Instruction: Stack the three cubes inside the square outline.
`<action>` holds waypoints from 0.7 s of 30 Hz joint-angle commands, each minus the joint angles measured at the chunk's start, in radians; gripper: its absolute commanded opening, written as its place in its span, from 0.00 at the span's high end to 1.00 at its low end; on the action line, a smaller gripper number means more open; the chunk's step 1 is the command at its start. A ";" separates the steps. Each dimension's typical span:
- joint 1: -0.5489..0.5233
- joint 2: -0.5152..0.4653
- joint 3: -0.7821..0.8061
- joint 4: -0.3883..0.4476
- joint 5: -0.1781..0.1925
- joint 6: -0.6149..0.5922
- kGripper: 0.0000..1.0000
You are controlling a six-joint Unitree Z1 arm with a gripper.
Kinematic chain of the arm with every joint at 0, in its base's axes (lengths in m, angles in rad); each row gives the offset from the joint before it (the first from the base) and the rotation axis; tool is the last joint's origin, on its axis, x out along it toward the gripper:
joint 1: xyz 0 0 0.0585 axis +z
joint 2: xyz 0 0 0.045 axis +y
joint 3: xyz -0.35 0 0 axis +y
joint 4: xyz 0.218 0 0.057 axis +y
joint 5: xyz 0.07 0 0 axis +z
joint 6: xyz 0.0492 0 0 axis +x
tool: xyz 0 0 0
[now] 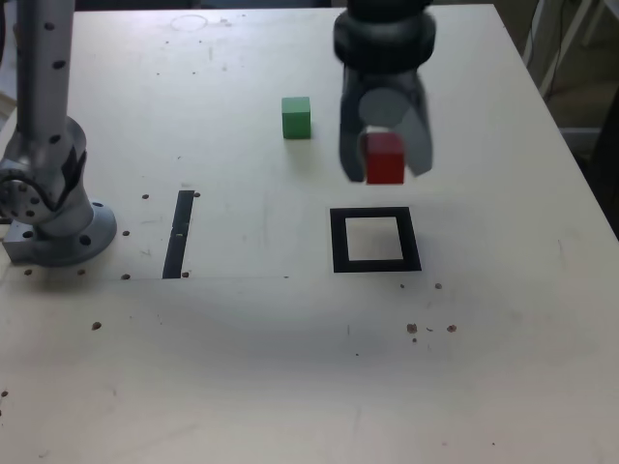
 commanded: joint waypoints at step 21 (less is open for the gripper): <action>-0.063 0.047 0.157 -0.129 -0.008 -0.129 0.79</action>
